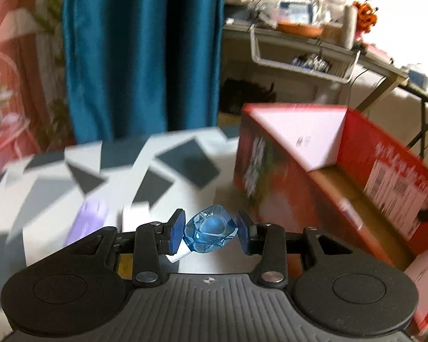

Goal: Organize rigid objects
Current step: 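Carry the blue bottle into the red box and open the left tool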

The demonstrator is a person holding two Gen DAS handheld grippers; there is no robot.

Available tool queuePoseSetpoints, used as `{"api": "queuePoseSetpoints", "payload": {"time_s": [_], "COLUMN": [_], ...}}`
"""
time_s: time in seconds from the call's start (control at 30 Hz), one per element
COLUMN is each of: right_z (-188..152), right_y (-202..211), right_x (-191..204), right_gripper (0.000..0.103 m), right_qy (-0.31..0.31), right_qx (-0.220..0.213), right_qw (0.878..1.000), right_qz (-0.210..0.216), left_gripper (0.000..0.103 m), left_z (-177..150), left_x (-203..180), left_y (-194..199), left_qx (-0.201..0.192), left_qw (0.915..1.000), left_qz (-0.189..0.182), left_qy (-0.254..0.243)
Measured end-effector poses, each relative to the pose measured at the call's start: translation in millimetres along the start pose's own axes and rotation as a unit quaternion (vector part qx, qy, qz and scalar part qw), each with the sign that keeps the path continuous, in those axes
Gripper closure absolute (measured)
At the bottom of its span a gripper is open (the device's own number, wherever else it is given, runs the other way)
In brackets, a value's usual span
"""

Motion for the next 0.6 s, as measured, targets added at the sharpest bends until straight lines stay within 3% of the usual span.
{"api": "queuePoseSetpoints", "payload": {"time_s": [0.3,0.47,0.6], "right_z": [-0.6,-0.6,-0.7], "right_y": [-0.1,0.0,0.1], "right_x": [-0.1,-0.1,-0.2], "right_gripper": [0.089,0.089,0.089], "right_qy": [0.003,0.004,0.004], "right_qx": [0.002,0.002,0.002], "right_qw": [1.000,1.000,1.000], "right_qz": [-0.001,-0.001,-0.001], "left_gripper": [0.062,0.062,0.062], "left_z": [51.9,53.4,43.2], "left_x": [-47.7,-79.8,-97.0], "left_y": [-9.3,-18.1,-33.5], "left_qx": [-0.050,-0.055,-0.035], "left_qw": [0.9953,0.9903,0.9873], "left_qz": [-0.078,-0.115,-0.133], "left_qy": [-0.029,-0.056,-0.080]}}
Point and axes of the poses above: each gripper's, at about its wrist camera, not at the fingertips, and y roughly against the way its jaws point, x to its left, z to its top, the point moved 4 cm from there along -y, roughly the way its jaws point, and after that the axes turned 12 degrees about -x, right-handed, at the moved point
